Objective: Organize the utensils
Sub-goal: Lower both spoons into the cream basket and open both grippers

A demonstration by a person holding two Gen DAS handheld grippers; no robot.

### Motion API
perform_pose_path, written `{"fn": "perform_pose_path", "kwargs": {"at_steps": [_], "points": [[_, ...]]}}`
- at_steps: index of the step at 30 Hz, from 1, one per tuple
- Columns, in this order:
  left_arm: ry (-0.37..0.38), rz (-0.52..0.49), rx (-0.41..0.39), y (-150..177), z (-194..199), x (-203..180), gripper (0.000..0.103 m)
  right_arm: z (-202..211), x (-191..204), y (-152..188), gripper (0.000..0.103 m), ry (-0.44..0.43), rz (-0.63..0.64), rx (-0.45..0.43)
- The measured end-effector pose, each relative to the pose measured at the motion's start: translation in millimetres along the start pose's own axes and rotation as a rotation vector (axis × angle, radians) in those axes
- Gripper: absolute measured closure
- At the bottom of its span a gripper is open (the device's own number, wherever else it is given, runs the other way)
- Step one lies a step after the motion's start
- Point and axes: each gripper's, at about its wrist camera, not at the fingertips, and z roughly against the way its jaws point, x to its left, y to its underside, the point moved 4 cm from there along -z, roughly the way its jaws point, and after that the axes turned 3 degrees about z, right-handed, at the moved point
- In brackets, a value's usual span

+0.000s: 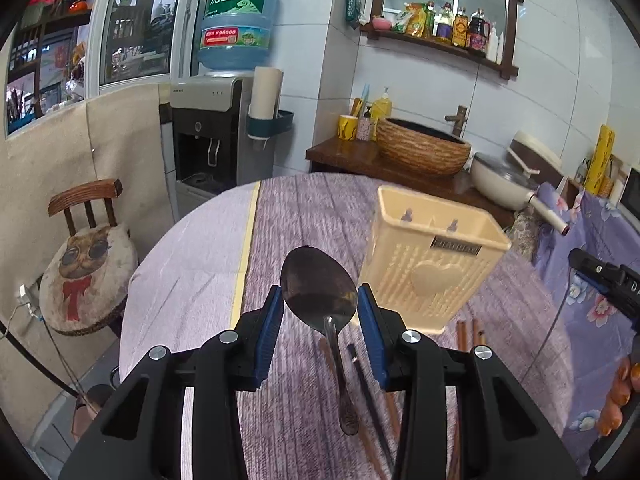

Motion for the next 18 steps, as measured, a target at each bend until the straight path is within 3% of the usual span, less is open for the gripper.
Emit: {"fn": "perform_pose_path", "kwargs": {"at_steps": [8, 13, 18], "points": [[0.092, 0.01, -0.162, -89.6, 22.2, -33.3, 0.065, 12.1, 54.9, -75.2, 0.066, -0.114, 0.028, -0.171], [0.099, 0.023, -0.262, -128.8, 12.1, -55.4, 0.065, -3.1, 78.5, -114.3, 0.066, -0.056, 0.092, -0.268], [0.097, -0.003, -0.327, -127.7, -12.1, -68.8, 0.065, -47.0, 70.5, -118.5, 0.066, 0.011, 0.079, -0.248]]}}
